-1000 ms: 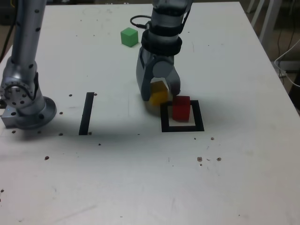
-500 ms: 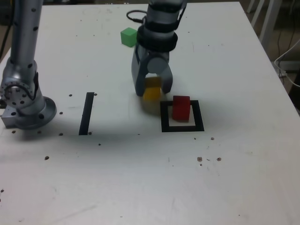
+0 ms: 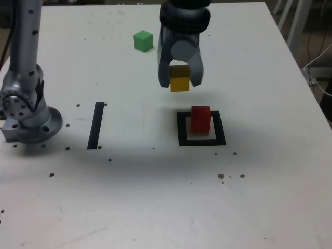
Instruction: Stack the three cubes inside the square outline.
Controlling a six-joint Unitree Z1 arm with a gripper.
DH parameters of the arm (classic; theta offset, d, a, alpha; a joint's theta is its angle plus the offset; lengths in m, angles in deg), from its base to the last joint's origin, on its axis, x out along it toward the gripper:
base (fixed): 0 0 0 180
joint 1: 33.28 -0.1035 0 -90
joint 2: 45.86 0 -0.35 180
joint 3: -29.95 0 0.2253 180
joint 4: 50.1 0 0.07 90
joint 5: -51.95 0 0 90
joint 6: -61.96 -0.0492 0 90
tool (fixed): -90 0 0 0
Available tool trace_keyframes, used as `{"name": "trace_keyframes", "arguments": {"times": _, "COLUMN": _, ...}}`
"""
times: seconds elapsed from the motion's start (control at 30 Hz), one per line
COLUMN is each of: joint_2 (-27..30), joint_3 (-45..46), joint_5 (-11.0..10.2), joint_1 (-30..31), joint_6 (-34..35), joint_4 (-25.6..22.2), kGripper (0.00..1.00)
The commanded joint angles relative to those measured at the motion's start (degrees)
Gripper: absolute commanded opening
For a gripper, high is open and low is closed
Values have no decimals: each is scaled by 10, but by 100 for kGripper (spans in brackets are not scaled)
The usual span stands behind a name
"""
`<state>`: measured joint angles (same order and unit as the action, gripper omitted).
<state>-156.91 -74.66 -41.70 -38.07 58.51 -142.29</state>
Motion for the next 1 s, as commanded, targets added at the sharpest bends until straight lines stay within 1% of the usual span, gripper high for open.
{"name": "trace_keyframes", "arguments": {"times": 0.0, "joint_2": -8, "joint_3": -14, "joint_5": 7, "joint_1": 6, "joint_6": -6, "joint_4": -7, "kGripper": 29}}
{"name": "trace_keyframes", "arguments": {"times": 0.13, "joint_2": -23, "joint_3": -38, "joint_5": 24, "joint_1": 14, "joint_6": -17, "joint_4": -16, "kGripper": 29}}
{"name": "trace_keyframes", "arguments": {"times": 0.27, "joint_2": -35, "joint_3": -55, "joint_5": 35, "joint_1": 21, "joint_6": -22, "joint_4": -21, "kGripper": 29}}
{"name": "trace_keyframes", "arguments": {"times": 0.83, "joint_2": -69, "joint_3": -84, "joint_5": 55, "joint_1": 50, "joint_6": -23, "joint_4": -25, "kGripper": 29}}
{"name": "trace_keyframes", "arguments": {"times": 0.97, "joint_2": -74, "joint_3": -85, "joint_5": 57, "joint_1": 53, "joint_6": -23, "joint_4": -25, "kGripper": 29}}
